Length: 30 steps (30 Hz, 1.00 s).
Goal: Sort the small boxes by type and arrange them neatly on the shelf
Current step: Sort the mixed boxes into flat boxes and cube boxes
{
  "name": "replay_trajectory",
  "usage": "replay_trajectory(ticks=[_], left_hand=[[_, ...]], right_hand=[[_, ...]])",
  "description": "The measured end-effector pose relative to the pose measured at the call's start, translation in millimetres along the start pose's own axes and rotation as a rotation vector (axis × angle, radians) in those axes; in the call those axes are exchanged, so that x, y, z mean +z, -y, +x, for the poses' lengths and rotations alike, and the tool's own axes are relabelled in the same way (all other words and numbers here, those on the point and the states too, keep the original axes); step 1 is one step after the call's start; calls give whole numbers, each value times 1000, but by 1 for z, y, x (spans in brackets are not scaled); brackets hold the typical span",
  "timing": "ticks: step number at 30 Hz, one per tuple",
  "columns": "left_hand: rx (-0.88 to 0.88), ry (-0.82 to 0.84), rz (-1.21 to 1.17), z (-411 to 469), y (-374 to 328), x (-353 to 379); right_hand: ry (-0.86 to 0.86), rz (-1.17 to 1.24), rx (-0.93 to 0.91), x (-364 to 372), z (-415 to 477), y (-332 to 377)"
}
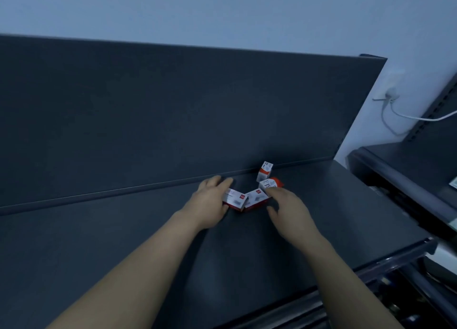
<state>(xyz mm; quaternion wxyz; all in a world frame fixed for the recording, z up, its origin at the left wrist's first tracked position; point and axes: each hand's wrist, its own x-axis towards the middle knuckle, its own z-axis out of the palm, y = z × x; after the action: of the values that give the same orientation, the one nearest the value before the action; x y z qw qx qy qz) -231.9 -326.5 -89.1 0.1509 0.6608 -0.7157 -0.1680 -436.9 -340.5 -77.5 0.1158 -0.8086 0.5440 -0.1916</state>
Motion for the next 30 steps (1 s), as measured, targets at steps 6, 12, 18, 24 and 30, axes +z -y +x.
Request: replay_trajectory(ticks=[6,12,18,24,30], left_hand=[[-17,-7,-39,5,10,6],[-66,-186,-189,-31,25,-2],[-160,-316,-219,-79,47,-13],[-304,-441,-213,-144,79,-38],[-435,-569,-206,-234,125,-69]], right_hand=[[75,-73,-104,12,22,-5],[198,-188,-174,26,38,-2],[215,-81,-177,34,37,36],[194,198,-228,42,12,108],[236,385,-373,61,-15,207]])
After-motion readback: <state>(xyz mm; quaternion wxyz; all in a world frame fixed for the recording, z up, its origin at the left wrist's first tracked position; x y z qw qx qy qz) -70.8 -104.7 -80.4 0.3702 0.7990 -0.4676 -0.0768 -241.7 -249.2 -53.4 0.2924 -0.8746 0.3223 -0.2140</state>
